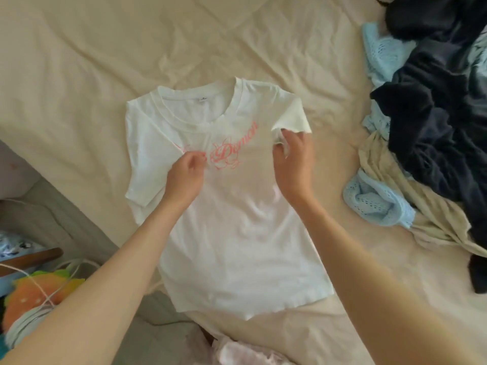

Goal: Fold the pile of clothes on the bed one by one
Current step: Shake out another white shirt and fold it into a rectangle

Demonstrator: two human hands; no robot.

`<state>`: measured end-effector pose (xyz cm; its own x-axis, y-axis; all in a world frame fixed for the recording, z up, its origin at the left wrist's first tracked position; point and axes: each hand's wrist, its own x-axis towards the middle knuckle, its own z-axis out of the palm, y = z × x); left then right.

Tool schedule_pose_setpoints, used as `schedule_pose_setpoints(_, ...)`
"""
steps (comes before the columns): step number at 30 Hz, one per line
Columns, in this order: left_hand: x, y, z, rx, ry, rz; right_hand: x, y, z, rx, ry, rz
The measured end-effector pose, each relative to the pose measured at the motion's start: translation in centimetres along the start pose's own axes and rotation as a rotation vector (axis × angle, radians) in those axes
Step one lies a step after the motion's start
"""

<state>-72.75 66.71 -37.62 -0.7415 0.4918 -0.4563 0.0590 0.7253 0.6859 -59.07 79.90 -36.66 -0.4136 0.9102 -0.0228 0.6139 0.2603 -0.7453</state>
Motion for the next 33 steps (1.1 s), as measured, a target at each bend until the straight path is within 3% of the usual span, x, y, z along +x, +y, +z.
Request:
schedule_pose_setpoints(2,0.5,1.6,-0.4,-0.377,0.024,-0.228,-2.2,0.5,-0.1,-0.228,-0.11,-0.377)
schedule_pose_setpoints(3,1.0,2.2,-0.7,-0.509,0.014,-0.316,-3.0,1.1,-0.2,-0.313,-0.222,-0.463)
schedule_pose_setpoints(5,2.0,3.1,-0.9,-0.629,-0.019,-0.396,-4.5,2.2,-0.8,-0.428,-0.426,-0.465)
schedule_pose_setpoints(7,2.9,3.9,-0.7,-0.578,-0.05,-0.375,-5.7,3.2,-1.4,-0.401,-0.379,-0.411)
schedule_pose_setpoints(10,4.1,4.9,0.2,-0.332,-0.115,-0.212,-7.2,3.2,-1.5,-0.272,-0.199,-0.152)
schedule_pose_setpoints(12,4.6,5.6,0.8,-0.286,-0.225,-0.134,-7.0,2.8,-1.1,-0.079,-0.309,0.265)
schedule_pose_setpoints(14,5.0,6.3,1.4,-0.192,-0.31,-0.071,-6.0,2.4,-0.8,0.277,-0.371,0.727)
schedule_pose_setpoints(16,5.5,6.9,2.1,-0.132,-0.318,-0.006,-5.1,2.1,-0.3,0.694,-0.289,1.02)
schedule_pose_setpoints(18,6.1,7.5,2.8,-0.163,-0.309,0.011,-4.5,1.9,0.3,0.87,-0.215,1.097)
schedule_pose_setpoints(23,7.9,9.5,4.4,-0.23,-0.297,0.061,-2.5,1.2,1.0,0.826,-0.092,1.159)
schedule_pose_setpoints(26,9.0,10.5,6.1,-0.271,-0.261,0.067,-1.3,1.5,0.6,1.01,0.081,1.289)
schedule_pose_setpoints(29,9.8,10.8,8.1,-0.332,-0.259,0.047,-1.0,1.9,0.6,1.17,0.142,1.279)
schedule_pose_setpoints(33,10.2,10.5,9.7,-0.218,-0.24,0.111,-1.6,2.2,1.4,0.958,0.091,1.192)
